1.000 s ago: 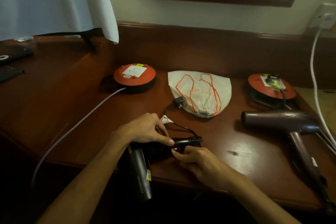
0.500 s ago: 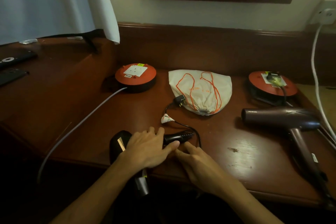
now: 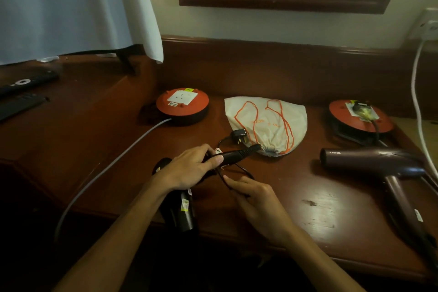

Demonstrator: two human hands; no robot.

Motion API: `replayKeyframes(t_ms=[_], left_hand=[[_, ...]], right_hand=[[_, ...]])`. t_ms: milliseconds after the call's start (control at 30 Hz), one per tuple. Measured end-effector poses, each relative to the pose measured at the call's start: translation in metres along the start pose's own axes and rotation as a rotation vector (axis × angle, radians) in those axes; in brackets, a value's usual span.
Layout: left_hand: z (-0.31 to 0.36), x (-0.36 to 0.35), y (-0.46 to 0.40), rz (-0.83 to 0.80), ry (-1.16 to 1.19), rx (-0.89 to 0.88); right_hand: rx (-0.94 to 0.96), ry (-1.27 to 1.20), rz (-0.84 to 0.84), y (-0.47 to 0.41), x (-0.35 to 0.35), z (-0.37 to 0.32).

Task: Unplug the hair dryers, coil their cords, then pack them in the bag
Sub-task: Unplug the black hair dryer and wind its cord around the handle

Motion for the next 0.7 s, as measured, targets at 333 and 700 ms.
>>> replayKeyframes(t_ms=[333, 700], left_hand=[[0.012, -0.023, 0.001, -0.024, -0.405, -0.028], [0.001, -0.006, 0.005, 0.014, -0.217, -0.055]], right_hand=[[0.186, 0.151, -0.334, -0.002, -0.008, -0.002], [0.104, 0.178, -0.128, -0.003, -0.011, 0.029]])
Point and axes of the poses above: each hand's wrist, its own y-axis away from the middle knuckle, its own x-axis out of the back of the hand, z = x × y, the point moved 5 cm from there along -y, towards the middle knuckle, and after that the axes turned 2 degrees about x, right-handed, at the moved point
